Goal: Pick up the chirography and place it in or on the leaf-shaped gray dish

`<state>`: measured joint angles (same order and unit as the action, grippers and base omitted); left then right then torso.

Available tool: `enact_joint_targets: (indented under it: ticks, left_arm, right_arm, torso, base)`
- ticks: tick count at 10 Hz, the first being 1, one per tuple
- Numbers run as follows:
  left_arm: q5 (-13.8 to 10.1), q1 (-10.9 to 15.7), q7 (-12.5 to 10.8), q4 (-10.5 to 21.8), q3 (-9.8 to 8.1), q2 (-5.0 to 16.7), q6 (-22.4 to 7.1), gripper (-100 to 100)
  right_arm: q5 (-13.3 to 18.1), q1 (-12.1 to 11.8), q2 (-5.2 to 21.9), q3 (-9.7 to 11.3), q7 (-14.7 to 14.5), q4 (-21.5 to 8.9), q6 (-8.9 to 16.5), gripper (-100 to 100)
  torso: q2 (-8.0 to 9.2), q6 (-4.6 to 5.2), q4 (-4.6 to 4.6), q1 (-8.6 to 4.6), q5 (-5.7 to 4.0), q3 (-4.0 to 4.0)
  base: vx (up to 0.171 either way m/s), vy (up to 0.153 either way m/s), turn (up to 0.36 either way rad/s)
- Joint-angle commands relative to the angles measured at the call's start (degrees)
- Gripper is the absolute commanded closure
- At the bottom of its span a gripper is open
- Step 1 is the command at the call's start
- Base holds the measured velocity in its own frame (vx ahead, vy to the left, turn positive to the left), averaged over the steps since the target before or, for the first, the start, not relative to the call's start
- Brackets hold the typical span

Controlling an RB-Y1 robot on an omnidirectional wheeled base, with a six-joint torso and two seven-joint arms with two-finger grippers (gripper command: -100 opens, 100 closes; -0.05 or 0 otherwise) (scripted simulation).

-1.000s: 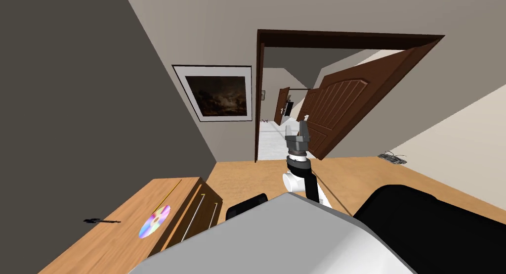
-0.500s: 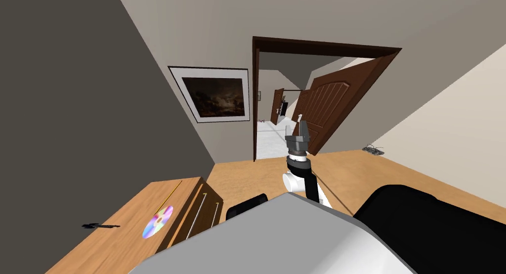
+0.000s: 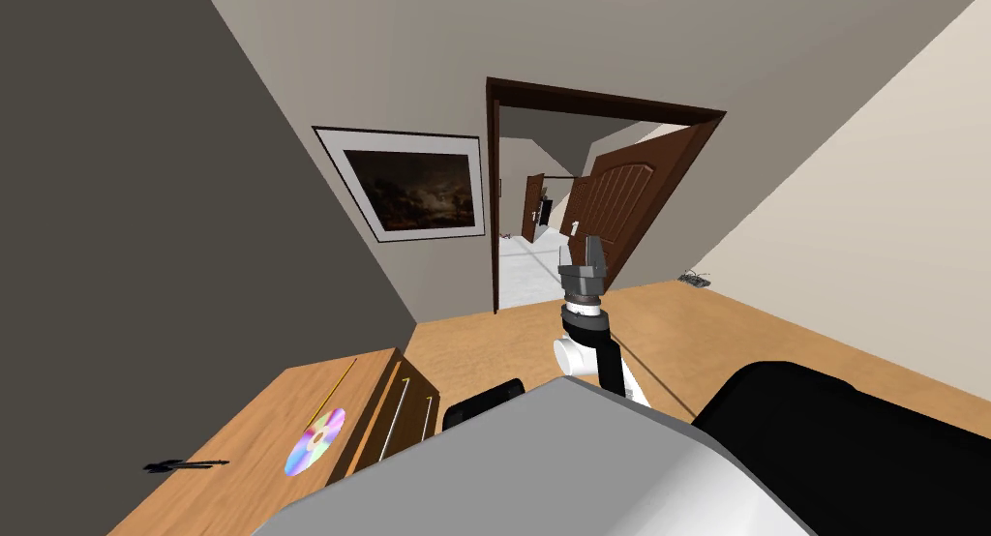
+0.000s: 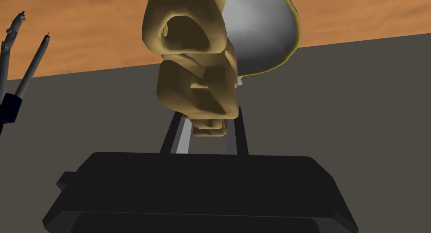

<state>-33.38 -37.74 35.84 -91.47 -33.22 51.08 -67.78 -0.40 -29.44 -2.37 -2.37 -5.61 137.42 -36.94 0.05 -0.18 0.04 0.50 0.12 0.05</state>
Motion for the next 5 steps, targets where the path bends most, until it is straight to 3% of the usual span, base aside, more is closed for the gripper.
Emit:
enact_joint_targets:
  ticks: [1, 5]
  left_arm:
    - [-1.18, -0.33, 0.49, 1.9, -0.7, -0.19, 0.68, 100]
    - [-3.8, -1.25, 1.53, 5.5, -2.35, -0.8, 1.96, 100]
  right_arm:
    - [0.0, 0.0, 0.0, 0.0, 0.0, 0.0, 0.0, 0]
    - [0.0, 0.0, 0.0, 0.0, 0.0, 0.0, 0.0, 0]
  torso:
    - [0.0, 0.0, 0.0, 0.0, 0.0, 0.0]
    - [0.0, 0.0, 0.01, -0.18, -0.06, 0.01]
  base:
    - [-0.043, 0.087, -0.102]
    - [-0.038, 0.079, -0.115]
